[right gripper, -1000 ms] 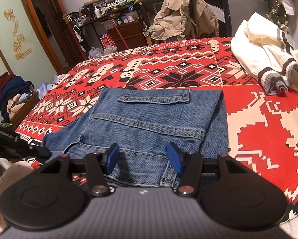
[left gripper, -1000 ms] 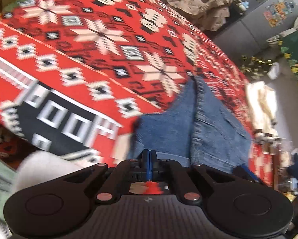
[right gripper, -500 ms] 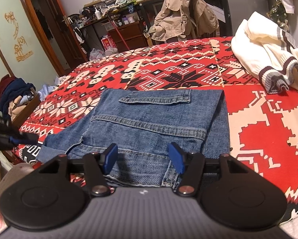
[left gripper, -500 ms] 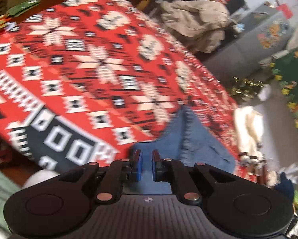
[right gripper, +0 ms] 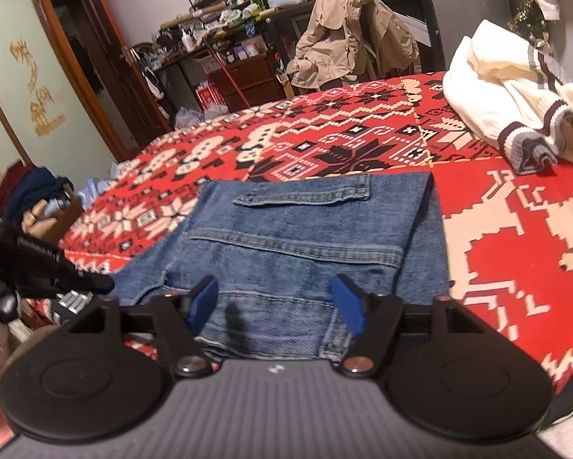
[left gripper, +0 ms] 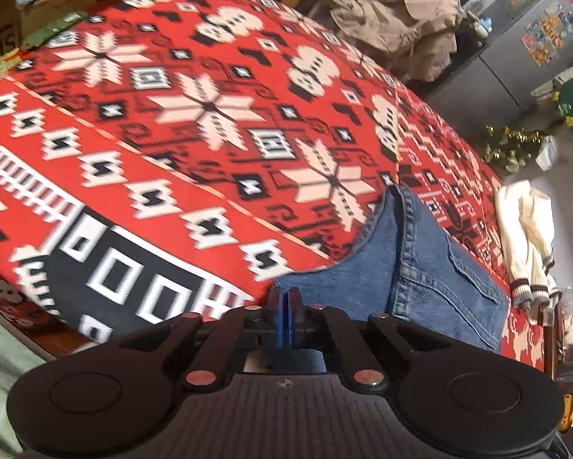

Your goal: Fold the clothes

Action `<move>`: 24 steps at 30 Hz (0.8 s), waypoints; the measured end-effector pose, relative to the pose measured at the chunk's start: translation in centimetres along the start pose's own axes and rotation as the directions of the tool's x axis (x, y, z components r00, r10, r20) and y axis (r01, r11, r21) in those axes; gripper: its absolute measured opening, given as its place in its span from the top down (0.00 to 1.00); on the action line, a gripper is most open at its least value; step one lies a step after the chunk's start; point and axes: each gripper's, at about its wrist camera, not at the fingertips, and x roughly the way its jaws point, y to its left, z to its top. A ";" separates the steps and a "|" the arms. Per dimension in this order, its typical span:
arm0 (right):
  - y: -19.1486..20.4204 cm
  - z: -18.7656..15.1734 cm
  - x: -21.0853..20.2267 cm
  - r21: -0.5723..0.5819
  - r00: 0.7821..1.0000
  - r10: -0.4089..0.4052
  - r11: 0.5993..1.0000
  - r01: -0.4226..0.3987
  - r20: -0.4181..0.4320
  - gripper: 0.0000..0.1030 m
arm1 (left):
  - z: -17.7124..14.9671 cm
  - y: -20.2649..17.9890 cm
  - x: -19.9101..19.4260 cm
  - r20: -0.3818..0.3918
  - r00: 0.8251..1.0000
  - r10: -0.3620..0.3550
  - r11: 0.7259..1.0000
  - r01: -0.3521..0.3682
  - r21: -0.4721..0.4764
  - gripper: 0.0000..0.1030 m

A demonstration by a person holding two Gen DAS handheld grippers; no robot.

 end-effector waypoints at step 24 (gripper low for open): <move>-3.3 3.7 -2.4 -0.068 0.949 -0.314 0.948 0.311 -0.035 0.96 | -2.4 -1.1 -0.8 0.109 0.988 -0.108 0.986 0.093 0.136 0.68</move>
